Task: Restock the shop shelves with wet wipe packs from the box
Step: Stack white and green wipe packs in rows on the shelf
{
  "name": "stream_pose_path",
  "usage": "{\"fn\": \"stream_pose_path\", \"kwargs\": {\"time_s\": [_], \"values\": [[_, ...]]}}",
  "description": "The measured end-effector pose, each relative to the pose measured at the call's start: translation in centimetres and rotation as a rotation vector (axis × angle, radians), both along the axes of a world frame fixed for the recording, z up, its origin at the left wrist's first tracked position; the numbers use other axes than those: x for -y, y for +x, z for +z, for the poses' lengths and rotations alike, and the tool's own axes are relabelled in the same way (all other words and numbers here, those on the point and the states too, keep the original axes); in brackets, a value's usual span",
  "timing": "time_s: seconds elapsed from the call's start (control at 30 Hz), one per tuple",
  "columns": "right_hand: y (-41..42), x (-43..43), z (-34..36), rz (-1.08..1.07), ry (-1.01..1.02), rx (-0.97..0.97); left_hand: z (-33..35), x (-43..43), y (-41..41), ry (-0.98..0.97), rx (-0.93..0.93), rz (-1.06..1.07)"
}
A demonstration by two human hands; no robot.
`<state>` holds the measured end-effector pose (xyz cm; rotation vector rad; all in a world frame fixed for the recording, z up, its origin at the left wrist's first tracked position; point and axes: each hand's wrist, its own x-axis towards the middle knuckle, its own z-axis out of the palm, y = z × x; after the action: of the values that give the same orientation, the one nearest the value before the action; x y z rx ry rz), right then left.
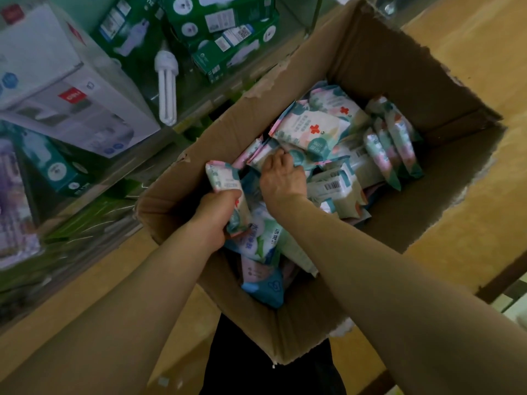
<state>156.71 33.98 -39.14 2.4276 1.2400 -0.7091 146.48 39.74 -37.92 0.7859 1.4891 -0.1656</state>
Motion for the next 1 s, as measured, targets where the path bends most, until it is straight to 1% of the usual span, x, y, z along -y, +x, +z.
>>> {"fn": "stream_pose_path", "kwargs": {"time_s": [0.13, 0.27, 0.47, 0.6, 0.67, 0.87, 1.0], "values": [[0.4, -0.1, -0.4, -0.015, 0.051, 0.081, -0.3, -0.3, -0.1, 0.010, -0.003, -0.016], [1.2, 0.6, 0.5, -0.004, 0.100, 0.063, 0.0, -0.1, -0.1, 0.028, -0.001, -0.044], [1.5, 2.2, 5.1, -0.221, 0.335, -0.121, 1.9, 0.9, 0.2, 0.071, 0.052, -0.173], [0.6, 3.7, 8.5, -0.401, 0.424, -0.319, 5.1, 1.7, 0.7, 0.045, 0.106, -0.244], [0.8, 4.7, 10.2, -0.480, 0.465, -0.350, 6.5, 1.9, 1.2, 0.043, 0.131, -0.280], [3.6, 9.3, 16.7, -0.612, 0.520, -0.262, 11.5, 3.1, 3.0, 0.098, 0.154, -0.372], [4.9, 12.9, 21.2, -0.697, 0.587, -0.202, 16.0, 4.7, 5.8, 0.135, 0.232, -0.435]]}}
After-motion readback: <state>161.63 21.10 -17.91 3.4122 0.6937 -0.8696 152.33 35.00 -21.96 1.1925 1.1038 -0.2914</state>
